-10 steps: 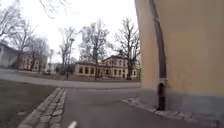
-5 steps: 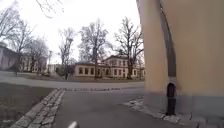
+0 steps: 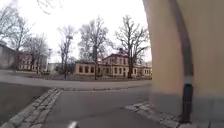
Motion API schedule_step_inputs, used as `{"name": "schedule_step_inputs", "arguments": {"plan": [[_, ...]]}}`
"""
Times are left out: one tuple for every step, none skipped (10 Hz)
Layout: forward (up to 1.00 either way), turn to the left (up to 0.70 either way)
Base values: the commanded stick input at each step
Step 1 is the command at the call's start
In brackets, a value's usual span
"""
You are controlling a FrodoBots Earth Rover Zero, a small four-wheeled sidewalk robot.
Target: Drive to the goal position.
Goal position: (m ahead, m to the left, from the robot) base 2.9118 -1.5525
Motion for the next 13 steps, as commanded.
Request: {"name": "schedule_step_inputs", "arguments": {"plan": [[0.70,0.00],[0.70,0.00],[0.70,0.00],[0.70,0.00],[0.70,0.00],[0.70,0.05],[0.70,0.32],[0.70,0.29],[0.70,0.00],[0.70,0.00],[0.70,0.00],[0.70,0.02],[0.70,0.35]]}}
